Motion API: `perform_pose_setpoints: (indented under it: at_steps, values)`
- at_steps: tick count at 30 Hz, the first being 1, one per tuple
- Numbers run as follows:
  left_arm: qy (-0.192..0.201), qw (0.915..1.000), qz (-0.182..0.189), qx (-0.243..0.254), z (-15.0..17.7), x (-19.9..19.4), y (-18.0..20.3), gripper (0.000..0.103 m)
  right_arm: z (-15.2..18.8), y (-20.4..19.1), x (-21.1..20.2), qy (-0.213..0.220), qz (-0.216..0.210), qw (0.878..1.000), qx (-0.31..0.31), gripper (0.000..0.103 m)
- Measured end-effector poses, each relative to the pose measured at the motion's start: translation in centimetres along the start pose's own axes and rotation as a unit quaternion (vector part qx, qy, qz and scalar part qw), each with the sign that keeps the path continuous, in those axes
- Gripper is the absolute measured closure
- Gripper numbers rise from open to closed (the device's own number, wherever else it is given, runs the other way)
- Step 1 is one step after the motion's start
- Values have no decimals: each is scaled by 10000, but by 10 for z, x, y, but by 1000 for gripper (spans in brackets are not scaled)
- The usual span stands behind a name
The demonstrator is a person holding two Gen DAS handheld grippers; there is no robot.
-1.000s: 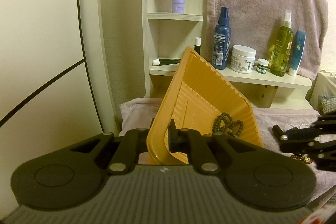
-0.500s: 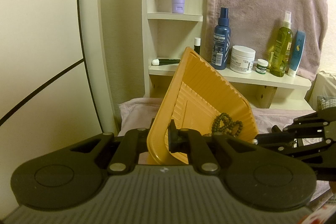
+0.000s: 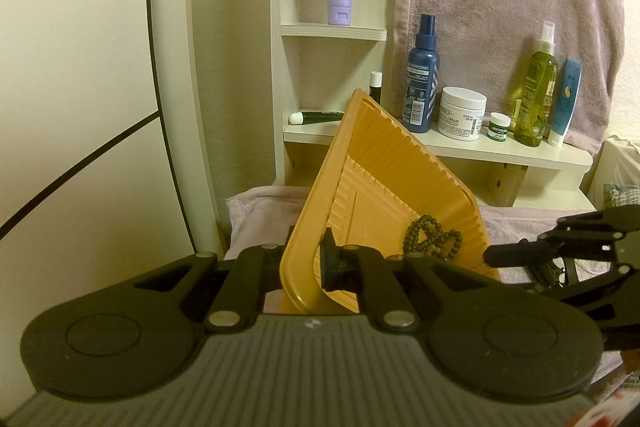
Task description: Organize jewelry
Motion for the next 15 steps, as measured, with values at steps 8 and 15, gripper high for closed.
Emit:
perform_pose_setpoints:
  at_steps: [8,15]
  values:
    - [-2,10000,3,-10,0,0,0,96,2,33,-42,270,641,9970,341,60]
    - [1,10000,9,-10,0,0,0,96,21,77,-103,432,1746,9789,975,60]
Point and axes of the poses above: each gripper's, at about its wrist camera, not at the fingertips, and x roughly the way its jaws point, y to its right, z to its underside, the point moved 9 cm from there along x, roughly the way its jaws point, and after that the axes turned 13 degrees about y, right-handed, at the moved point
